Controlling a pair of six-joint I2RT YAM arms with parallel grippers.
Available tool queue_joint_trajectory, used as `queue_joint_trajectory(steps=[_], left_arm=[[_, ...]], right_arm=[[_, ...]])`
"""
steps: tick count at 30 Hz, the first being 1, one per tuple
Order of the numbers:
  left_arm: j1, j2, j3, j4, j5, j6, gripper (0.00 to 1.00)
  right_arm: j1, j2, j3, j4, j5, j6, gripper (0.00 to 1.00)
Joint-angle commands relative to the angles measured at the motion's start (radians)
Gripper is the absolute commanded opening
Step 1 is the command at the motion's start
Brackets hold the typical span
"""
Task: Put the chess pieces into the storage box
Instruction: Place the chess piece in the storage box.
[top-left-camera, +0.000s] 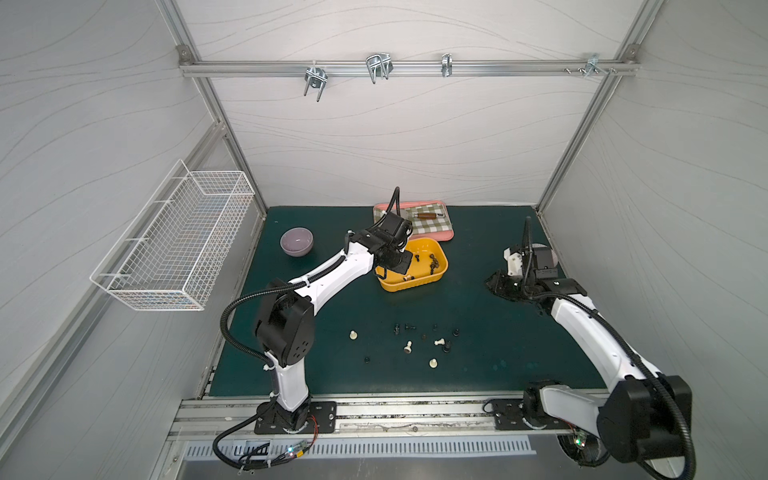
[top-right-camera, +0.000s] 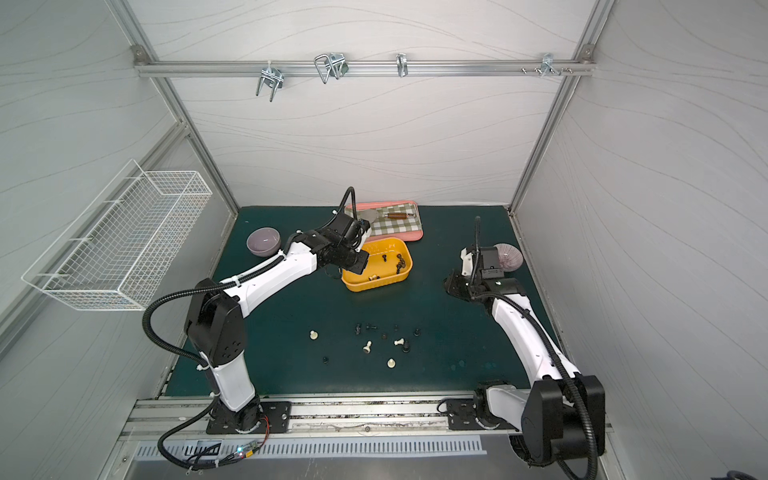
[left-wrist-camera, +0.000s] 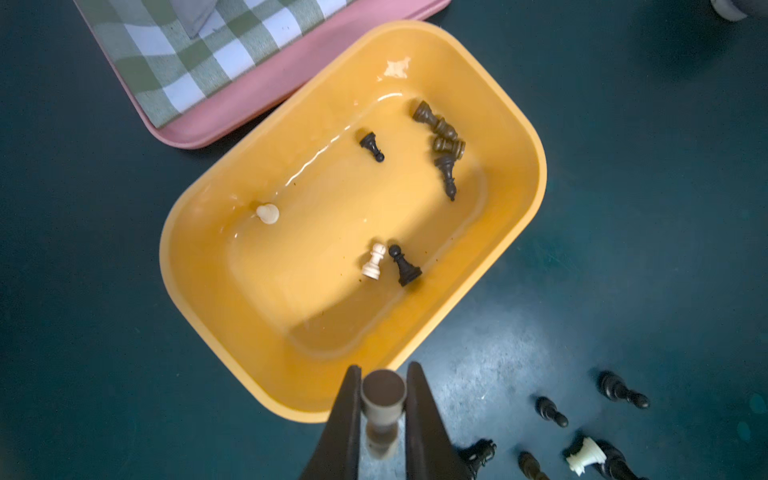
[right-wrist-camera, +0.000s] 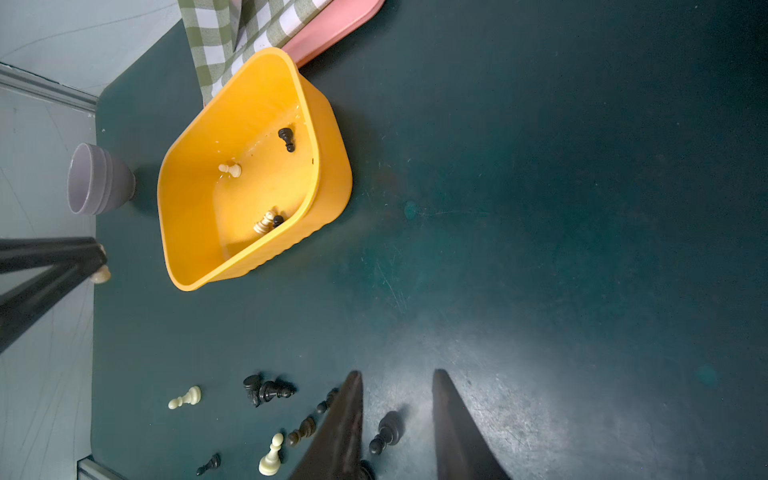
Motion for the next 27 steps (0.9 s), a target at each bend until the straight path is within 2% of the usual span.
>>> queue_joint_trajectory(steps=[1,14,20,27], left_arm=[[0.015,0.041,0.081,-0.022,0.022,0.033,0.15],[0.055,0.196,0.246,-0.031,0.042,0.05,0.15],[0.08,0.302,0.367,-0.063,0.082,0.032,0.15],[0.097,0.382,0.428,-0.068,0.091,0.034,0.16]], right_arm=[[-0.008,-0.043,-0.012,-0.054,-0.004,-0.025,0.31],[-0.009,-0.123,-0.064,-0.118,0.011,-0.013,0.31],[-0.009,-0.157,-0.079,-0.148,0.014,-0.01,0.31],[-0.009,-0.168,-0.091,-0.157,0.004,0.001,0.3]])
